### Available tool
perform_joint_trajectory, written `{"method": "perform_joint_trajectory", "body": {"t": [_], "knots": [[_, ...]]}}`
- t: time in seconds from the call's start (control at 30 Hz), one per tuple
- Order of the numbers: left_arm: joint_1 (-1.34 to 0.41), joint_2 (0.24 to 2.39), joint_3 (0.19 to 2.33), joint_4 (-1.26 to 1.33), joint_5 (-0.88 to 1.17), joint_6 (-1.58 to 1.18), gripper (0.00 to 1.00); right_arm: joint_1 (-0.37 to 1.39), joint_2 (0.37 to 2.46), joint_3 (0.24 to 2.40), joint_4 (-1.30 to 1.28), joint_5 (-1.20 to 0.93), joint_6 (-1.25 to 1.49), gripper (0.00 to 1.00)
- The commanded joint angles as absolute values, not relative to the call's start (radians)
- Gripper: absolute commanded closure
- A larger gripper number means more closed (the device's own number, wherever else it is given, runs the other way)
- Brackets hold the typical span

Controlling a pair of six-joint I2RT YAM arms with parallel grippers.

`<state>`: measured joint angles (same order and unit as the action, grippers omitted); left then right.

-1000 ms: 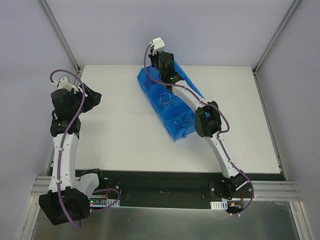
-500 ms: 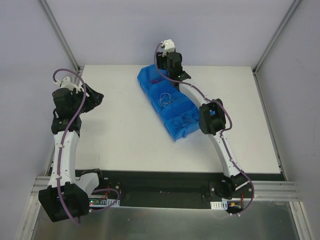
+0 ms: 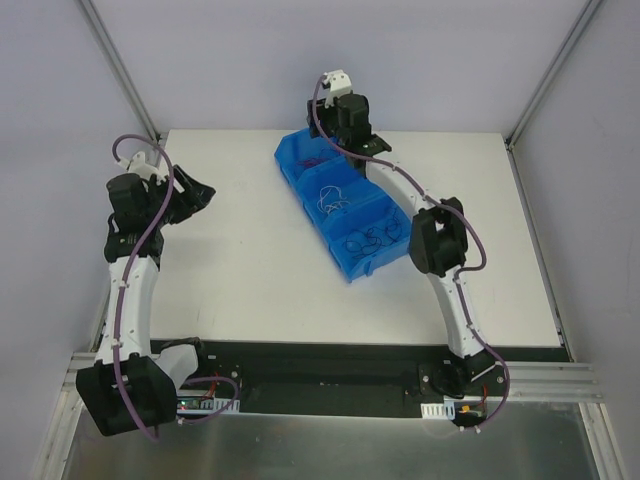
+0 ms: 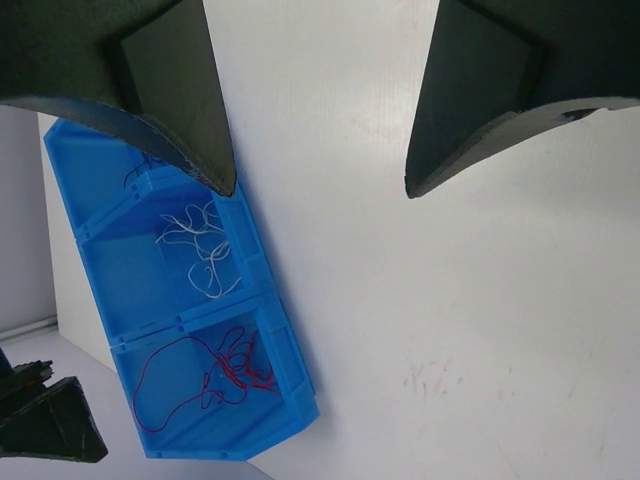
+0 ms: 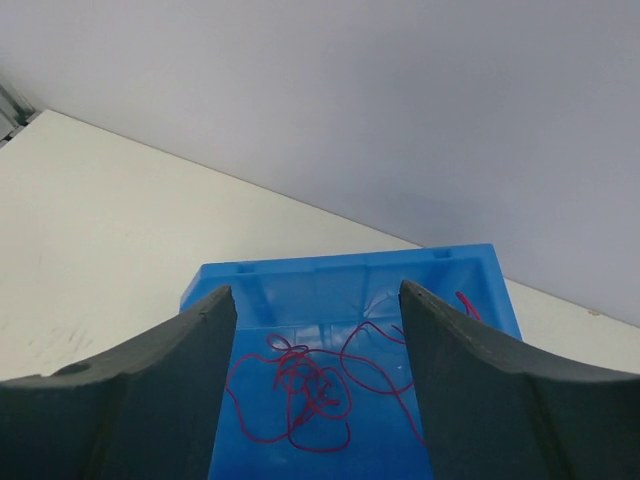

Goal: Untangle the cables

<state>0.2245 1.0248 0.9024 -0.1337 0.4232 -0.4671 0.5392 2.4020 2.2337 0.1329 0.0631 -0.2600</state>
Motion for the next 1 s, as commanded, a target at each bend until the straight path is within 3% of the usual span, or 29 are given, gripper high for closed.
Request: {"method": "perform_joint_trajectory", "body": {"t": [0.0,0.07,0.2,0.37,0.6,0.77,0.97], "knots": [[0.235,1.101,0.914,-0.074,0.569,-0.508,0.3,0.555,2.267,2.255,0.043,-0.035,-0.138,0.26],[0.23,1.181,0.94,-0.075,0.67,-0.529,0.2,0.571,2.229,2.278,-0.035,-0.101,-0.062,0.17],[0.175,1.261,0.957,-0.078,0.747,-0.545,0.14,0.61,2.062,2.138,-0.142,-0.081,-0.032,0.01],[0.032,1.206,0.968,-0.1,0.718,-0.489,0.05,0.632,1.72,1.691,-0.153,-0.039,-0.043,0.04],[-0.092,1.046,0.936,-0.069,0.597,-0.41,0.04,0.716,1.24,1.137,-0.218,0.303,-0.028,0.04],[-0.19,0.898,0.879,0.038,0.578,-0.344,0.04,0.854,0.985,0.924,-0.319,0.451,-0.008,0.04],[-0.337,0.708,0.833,0.055,0.549,-0.172,0.01,0.927,0.617,0.827,-0.474,0.546,0.021,0.04]]}}
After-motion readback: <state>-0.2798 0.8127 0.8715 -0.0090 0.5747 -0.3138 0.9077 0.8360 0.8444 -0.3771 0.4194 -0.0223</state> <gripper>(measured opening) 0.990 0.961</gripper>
